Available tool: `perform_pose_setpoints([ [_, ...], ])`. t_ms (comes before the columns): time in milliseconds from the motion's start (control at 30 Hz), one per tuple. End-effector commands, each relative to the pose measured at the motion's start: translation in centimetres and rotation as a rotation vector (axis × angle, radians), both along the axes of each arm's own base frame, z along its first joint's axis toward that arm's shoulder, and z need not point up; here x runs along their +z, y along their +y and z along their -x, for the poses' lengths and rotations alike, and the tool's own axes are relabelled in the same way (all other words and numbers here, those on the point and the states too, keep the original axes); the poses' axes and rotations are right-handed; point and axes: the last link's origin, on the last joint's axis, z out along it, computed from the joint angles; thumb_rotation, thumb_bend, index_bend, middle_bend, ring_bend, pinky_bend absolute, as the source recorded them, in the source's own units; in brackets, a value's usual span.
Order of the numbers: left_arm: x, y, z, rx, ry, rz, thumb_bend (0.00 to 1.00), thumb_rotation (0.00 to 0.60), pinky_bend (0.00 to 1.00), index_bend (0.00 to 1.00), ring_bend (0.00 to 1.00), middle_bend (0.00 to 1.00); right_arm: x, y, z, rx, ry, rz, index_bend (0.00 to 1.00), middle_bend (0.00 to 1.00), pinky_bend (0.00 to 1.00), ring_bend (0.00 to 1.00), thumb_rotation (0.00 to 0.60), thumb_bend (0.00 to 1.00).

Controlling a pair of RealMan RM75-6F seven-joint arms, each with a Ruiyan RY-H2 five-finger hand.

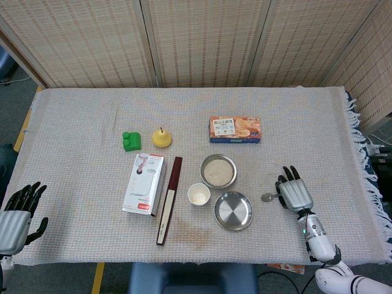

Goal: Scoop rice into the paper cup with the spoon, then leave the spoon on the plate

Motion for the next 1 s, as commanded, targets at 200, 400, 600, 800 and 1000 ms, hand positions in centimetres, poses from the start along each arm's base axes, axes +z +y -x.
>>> perform_pose_setpoints([
  [200, 0.0, 0.0, 0.0, -0.002, -0.004, 0.003, 0.43, 0.600, 0.11, 0.00, 0.00, 0.00, 0.1, 0.4, -0.4, 0.034, 0.016, 0.011, 0.70, 0.39, 0.00, 0.04, 0.600, 0.34],
  [400, 0.0, -0.1, -0.1, -0.004, -0.006, 0.002, 0.43, 0.600, 0.11, 0.00, 0.00, 0.00, -0.4, 0.5, -0.5, 0.041, 0.021, 0.015, 0.79, 0.45, 0.00, 0.08, 0.600, 0.34],
  [600, 0.1, -0.1, -0.1, -0.004, -0.007, 0.003, 0.43, 0.600, 0.11, 0.00, 0.00, 0.00, -0.8, 0.5, -0.4, 0.041, 0.028, 0.019, 0.86, 0.51, 0.00, 0.11, 0.600, 0.35],
  [800, 0.1, -0.1, 0.0, -0.003, -0.008, 0.005, 0.43, 0.600, 0.11, 0.00, 0.00, 0.00, -0.9, 0.4, -0.4, 0.041, 0.021, 0.028, 0.89, 0.54, 0.00, 0.13, 0.600, 0.35],
  [1000, 0.1, 0.0, 0.0, 0.000, -0.008, 0.006, 0.43, 0.600, 0.11, 0.00, 0.00, 0.00, -0.9, 0.3, -0.4, 0.037, 0.020, 0.030, 0.89, 0.54, 0.00, 0.14, 0.600, 0.35],
])
